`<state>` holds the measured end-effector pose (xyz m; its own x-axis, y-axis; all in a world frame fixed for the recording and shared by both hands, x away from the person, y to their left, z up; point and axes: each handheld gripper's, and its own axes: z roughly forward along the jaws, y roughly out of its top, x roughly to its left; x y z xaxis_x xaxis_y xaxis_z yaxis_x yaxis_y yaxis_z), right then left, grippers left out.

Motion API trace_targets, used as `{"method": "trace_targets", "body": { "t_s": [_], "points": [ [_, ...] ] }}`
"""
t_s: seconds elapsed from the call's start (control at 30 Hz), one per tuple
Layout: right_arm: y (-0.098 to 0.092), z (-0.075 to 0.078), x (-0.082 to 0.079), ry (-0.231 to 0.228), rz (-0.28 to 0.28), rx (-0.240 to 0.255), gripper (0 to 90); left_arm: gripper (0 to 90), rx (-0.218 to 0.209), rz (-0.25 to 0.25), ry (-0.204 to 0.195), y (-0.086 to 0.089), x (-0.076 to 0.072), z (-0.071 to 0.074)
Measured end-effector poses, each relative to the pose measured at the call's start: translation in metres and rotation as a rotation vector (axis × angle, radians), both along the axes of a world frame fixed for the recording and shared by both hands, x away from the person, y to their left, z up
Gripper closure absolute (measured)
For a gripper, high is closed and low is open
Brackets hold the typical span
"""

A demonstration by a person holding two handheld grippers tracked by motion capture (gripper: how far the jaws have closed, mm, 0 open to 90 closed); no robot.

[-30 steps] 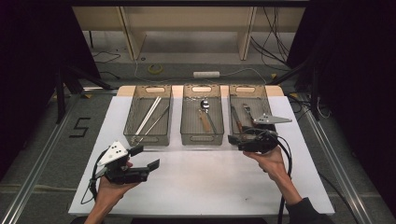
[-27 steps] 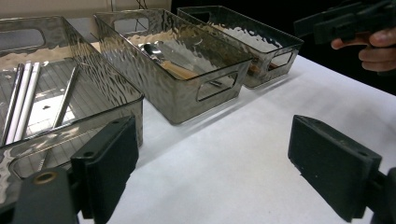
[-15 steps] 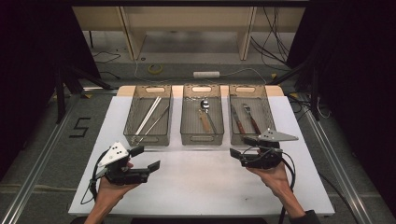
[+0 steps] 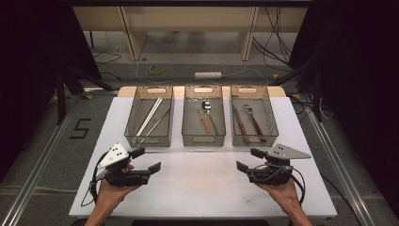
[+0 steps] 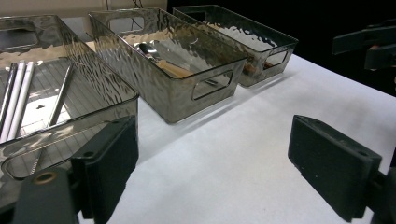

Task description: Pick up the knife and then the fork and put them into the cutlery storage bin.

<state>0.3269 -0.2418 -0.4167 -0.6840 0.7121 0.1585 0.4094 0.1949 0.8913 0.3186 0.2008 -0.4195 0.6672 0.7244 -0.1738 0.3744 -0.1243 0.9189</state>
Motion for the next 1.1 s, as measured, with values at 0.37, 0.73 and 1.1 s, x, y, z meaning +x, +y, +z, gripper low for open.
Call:
{"method": "trace_targets", "body": {
  "t_s": [0.37, 0.73, 1.1],
  "points": [
    [-0.009, -0.011, -0.015, -0.010, -0.015, 0.000, 23.8, 15.7, 0.001, -0.002, 0.000, 0.000, 0.000, 0.000],
    [-0.008, -0.014, -0.022, -0.024, -0.022, -0.004, 23.7, 15.7, -0.008, -0.004, 0.004, 0.001, 0.000, 0.000],
    [-0.007, -0.014, -0.022, -0.026, -0.018, -0.011, 23.5, 15.7, -0.013, -0.005, 0.001, 0.001, 0.000, 0.000]
  ]
}}
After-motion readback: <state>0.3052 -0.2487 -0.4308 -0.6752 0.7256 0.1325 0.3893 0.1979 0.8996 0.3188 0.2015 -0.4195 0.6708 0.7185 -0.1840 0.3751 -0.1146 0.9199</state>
